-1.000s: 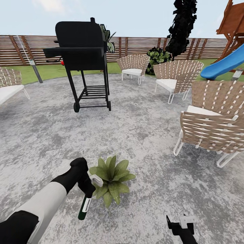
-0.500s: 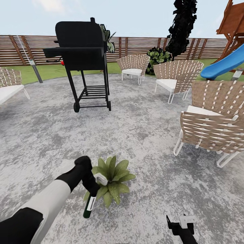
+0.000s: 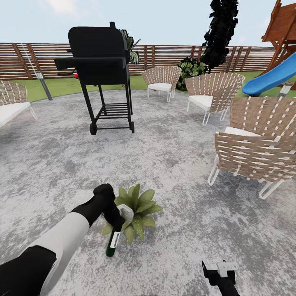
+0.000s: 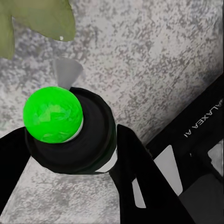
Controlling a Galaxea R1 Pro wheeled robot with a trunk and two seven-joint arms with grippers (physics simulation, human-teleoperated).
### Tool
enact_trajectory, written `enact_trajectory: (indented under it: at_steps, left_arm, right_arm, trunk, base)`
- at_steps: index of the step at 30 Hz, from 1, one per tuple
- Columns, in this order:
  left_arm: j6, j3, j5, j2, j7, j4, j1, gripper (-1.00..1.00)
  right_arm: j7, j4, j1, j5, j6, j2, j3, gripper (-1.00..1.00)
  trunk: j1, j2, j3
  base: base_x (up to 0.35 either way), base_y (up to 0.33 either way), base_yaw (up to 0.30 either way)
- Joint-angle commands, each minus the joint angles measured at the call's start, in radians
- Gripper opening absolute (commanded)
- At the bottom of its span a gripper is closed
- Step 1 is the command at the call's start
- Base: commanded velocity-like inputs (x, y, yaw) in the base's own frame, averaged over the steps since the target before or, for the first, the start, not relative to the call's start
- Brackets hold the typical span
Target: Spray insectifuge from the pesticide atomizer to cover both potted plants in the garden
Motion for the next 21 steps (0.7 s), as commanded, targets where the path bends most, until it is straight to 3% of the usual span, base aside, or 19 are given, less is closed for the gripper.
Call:
enact_trajectory:
  at_steps: [1, 7, 21]
  left_arm:
    - [0.011, 0.0, -0.01, -0.003, -0.01, 0.0, -0.013, -1.0]
    - [0.012, -0.002, -0.008, -0.02, -0.012, 0.003, -0.047, -1.0]
    - [0.01, -0.003, -0.008, -0.011, -0.01, 0.003, -0.042, -1.0]
  right_arm:
    - [0.001, 0.001, -0.001, 0.01, -0.003, 0.0, -0.008, 1.0]
    - [0.001, 0.001, -0.001, 0.011, -0.003, 0.0, -0.008, 1.0]
    - [0.001, 0.001, -0.001, 0.012, -0.003, 0.0, -0.008, 1.0]
  trunk:
    - [0.0, 0.0, -0.001]
    - [0.0, 0.0, -0.001]
    - [0.0, 0.0, -0.001]
  base:
    - [-0.003, 0.0, 0.0]
    - [0.0, 0.0, 0.0]
    - [0.05, -0.028, 0.0]
